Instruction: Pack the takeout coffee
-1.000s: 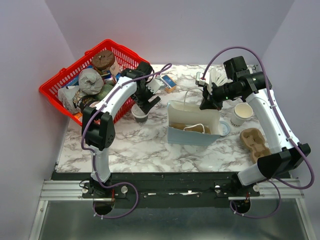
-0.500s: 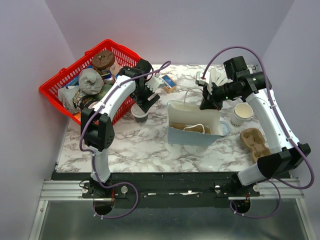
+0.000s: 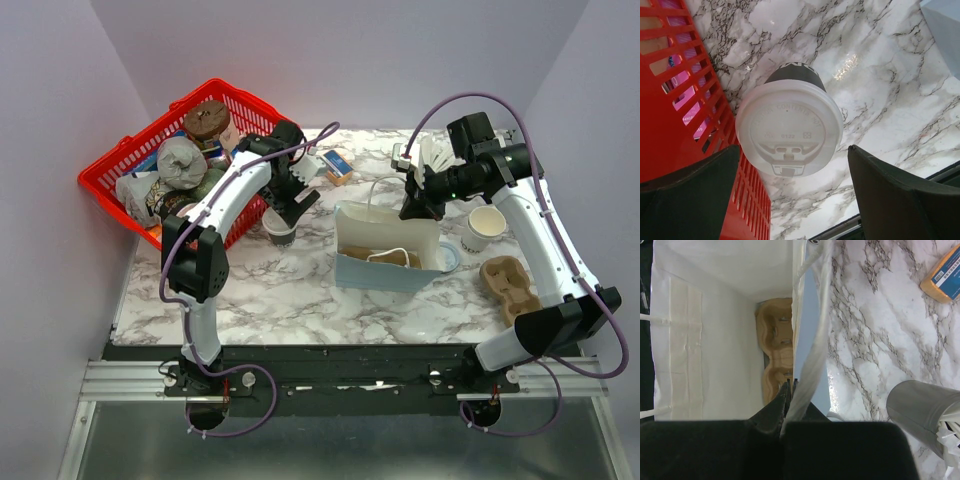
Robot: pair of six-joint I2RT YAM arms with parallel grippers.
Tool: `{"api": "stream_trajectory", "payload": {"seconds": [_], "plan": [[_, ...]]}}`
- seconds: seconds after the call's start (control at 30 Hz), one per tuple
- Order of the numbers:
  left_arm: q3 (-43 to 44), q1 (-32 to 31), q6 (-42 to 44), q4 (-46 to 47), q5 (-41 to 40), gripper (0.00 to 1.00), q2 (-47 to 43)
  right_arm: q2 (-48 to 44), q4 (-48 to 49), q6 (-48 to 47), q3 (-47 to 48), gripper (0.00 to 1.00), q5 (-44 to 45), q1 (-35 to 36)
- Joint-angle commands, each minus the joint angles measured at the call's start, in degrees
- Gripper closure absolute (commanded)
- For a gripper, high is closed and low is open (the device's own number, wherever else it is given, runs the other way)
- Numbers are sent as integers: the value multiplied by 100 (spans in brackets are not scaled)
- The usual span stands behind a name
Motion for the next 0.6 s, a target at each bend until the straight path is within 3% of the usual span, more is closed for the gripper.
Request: {"api": "stream_trajectory", "payload": {"seconds": [0.0, 0.57], "plan": [[119, 76, -133, 9, 15, 3, 207, -61, -2, 49, 45, 99, 54, 17], [23, 129, -28, 149, 85, 3, 330, -8, -2, 40, 36, 99, 54, 17]]}}
